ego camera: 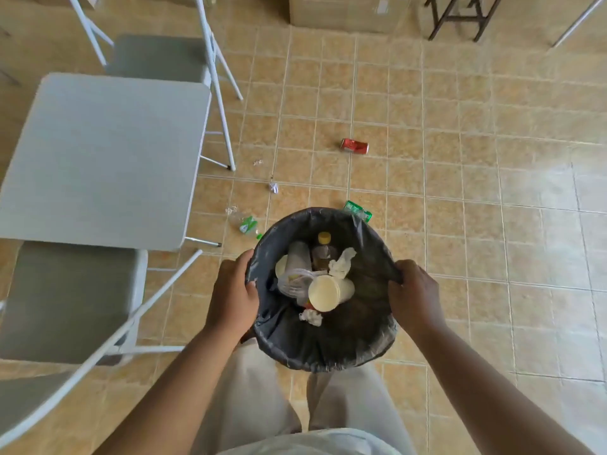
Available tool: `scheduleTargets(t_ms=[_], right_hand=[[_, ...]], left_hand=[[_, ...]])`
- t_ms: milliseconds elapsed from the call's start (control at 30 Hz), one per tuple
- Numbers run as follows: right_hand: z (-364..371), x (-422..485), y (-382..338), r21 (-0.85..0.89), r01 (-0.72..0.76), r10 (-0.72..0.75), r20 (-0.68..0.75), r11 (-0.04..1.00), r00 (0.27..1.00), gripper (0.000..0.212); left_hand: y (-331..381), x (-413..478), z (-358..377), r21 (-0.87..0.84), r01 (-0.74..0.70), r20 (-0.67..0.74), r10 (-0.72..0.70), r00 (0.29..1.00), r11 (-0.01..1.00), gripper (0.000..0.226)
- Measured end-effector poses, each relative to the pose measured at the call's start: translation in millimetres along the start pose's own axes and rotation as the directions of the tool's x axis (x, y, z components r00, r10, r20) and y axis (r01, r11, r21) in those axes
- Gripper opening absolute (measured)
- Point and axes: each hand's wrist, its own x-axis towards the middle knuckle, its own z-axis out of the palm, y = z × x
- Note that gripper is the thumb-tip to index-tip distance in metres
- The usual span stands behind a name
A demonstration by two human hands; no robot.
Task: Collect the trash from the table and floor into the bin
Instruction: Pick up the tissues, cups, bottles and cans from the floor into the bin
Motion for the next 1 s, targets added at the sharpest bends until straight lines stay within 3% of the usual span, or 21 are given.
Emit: scheduleTargets(t_ms=[200,333,533,700,867,1000], right_hand=[[92,111,34,-0.018,0.070,-0.069,0.054,0.997,0.996,0.038],[190,189,69,-0.032,0.135,-0.134,0.044,0.990,0.990,0.057],[316,313,98,-0.089,0.224,-0.228,-0.034,0.970,0.973,0.059],[374,407,95,-0.131,0.241,-0.249,-0.053,0.962,0.967,0.058],[390,456,80,-0.187,0.394,-0.428,-0.204,0.900,0.881,0.055],[397,461,73,-0.181,0.446,-0.479,-0.234,0.877,0.846,0.055]], left_hand=[[-59,84,97,0.014,0.095,-0.041,-0.094,0.995,0.995,0.059],[-124,168,182,0.040,0.074,-0.014,-0.073,0.997,0.996,0.059],[-208,303,278,0.102,-0.028,-0.075,0.036,0.997,0.994,0.061],[-243,397,313,0.124,-0.112,-0.168,0.132,0.977,0.986,0.053],[-254,457,316,0.095,-0.211,-0.324,0.231,0.917,0.973,0.045],[-259,474,315,0.120,-0.185,-0.359,0.216,0.908,0.975,0.054]])
